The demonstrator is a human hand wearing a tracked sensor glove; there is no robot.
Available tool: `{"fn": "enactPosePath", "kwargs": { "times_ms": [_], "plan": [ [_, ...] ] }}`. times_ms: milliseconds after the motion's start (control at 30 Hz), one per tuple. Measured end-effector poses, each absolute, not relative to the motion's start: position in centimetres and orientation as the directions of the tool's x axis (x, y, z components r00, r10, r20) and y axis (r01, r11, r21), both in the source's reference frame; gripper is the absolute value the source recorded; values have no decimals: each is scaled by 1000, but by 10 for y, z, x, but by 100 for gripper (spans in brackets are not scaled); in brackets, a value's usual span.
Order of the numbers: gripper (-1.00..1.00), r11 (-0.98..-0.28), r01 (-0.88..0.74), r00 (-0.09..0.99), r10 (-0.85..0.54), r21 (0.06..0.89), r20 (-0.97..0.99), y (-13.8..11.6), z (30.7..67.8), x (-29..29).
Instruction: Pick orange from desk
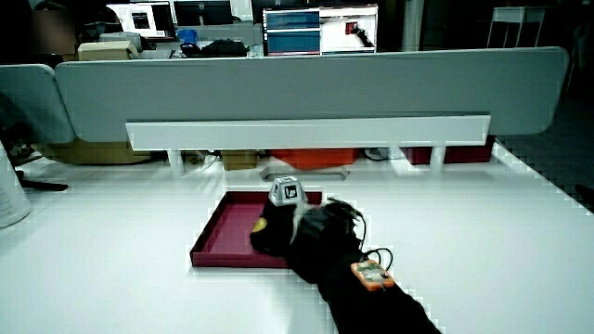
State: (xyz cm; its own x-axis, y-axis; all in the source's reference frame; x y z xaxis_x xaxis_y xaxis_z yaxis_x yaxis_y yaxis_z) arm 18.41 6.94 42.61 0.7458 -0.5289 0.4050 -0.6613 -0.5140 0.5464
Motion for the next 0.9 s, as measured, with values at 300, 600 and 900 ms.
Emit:
{"fn": "enactPosePath", "kwargs": {
  "times_ms": [300, 600, 900],
  "plan": [
    [0, -404, -751, 648, -602, 522, 467, 75, 427, 128],
    [0, -333, -775, 608, -625, 537, 489, 81, 440, 102],
    [73, -395, -781, 602, -683, 483, 415, 80, 436, 101]
  ]
}}
